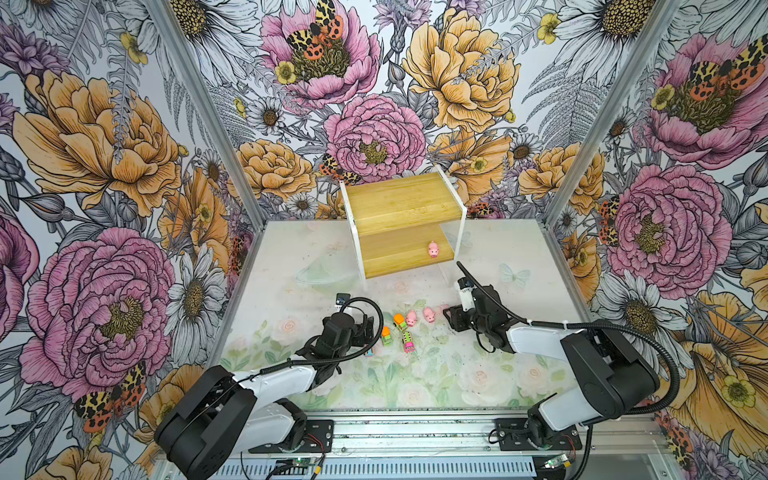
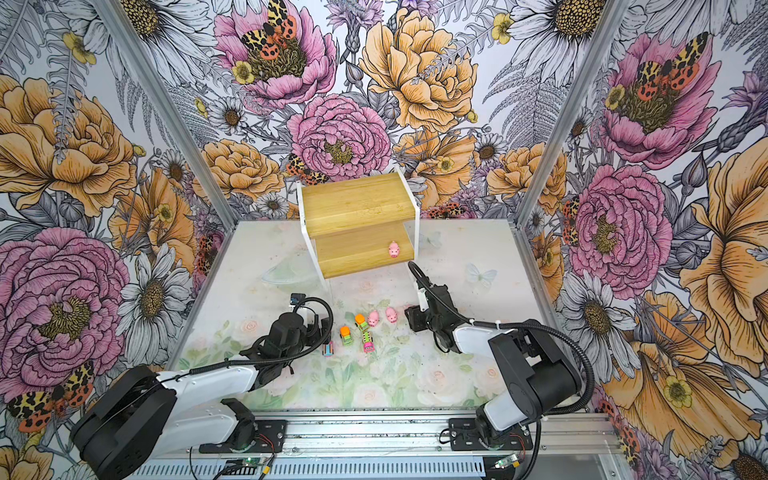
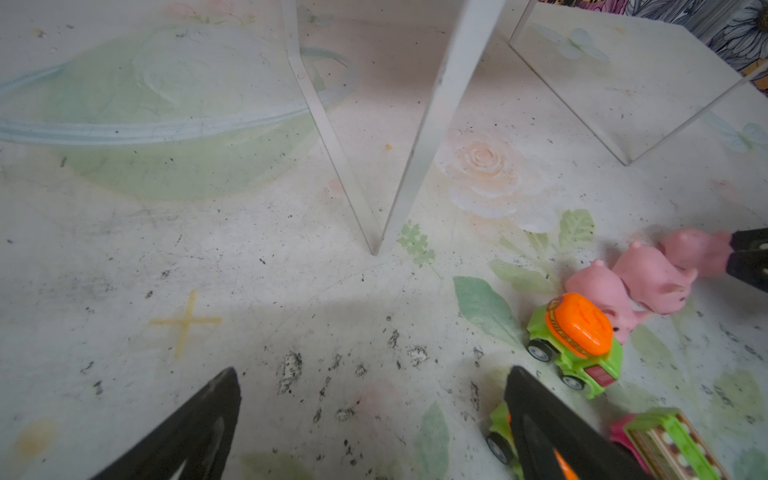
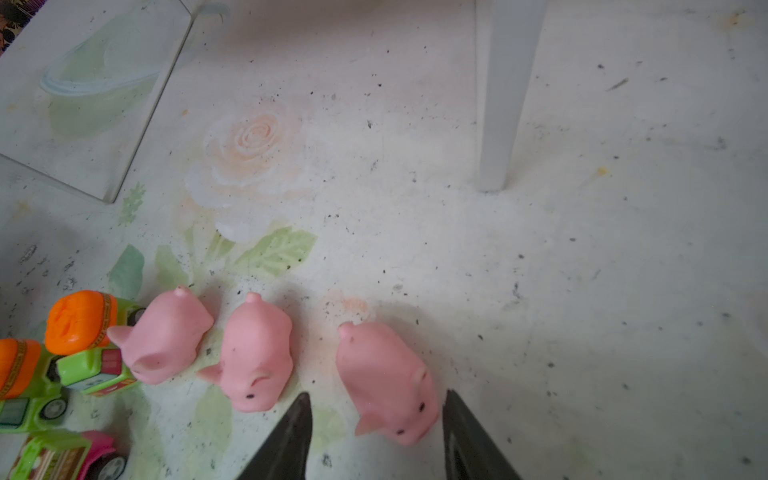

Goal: Place and organize the plastic toys onto the shelf
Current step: 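Return the right gripper to the pigs and grasp another pink pig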

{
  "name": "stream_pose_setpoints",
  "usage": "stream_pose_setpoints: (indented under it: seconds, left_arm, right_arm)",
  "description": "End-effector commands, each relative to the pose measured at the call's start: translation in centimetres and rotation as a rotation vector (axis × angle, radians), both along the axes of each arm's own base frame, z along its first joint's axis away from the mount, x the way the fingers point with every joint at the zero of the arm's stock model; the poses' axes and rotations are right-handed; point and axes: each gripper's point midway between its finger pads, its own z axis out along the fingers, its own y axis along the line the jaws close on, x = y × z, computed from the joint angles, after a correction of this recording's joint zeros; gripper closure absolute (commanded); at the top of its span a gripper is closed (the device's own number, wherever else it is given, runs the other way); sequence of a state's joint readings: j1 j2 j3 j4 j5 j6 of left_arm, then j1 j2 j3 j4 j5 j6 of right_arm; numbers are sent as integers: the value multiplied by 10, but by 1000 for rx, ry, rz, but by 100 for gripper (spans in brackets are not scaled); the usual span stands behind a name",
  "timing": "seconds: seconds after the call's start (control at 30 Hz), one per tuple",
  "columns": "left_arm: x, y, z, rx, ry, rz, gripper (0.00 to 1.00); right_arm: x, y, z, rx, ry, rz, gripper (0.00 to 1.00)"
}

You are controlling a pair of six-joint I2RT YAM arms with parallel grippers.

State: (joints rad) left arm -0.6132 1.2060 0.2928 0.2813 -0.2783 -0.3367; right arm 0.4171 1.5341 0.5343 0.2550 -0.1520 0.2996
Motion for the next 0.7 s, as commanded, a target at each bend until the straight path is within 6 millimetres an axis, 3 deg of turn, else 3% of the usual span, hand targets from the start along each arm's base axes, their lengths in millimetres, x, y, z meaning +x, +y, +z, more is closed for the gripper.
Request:
stream_pose_setpoints:
  seconds: [0.0,0.4,0.67]
  left_arm:
    - [2,-8,10,-17,-31,-32,1]
    - [1,-6,13,-25,-34,-20,1]
    - [-1,-3,15,-27,-40,-6,1]
  right_arm:
    - [15,1,7,20,-39,-26,48]
    - [19,8,-4,34,-49,1,50]
    - [17,9,-7,33,-51,10,63]
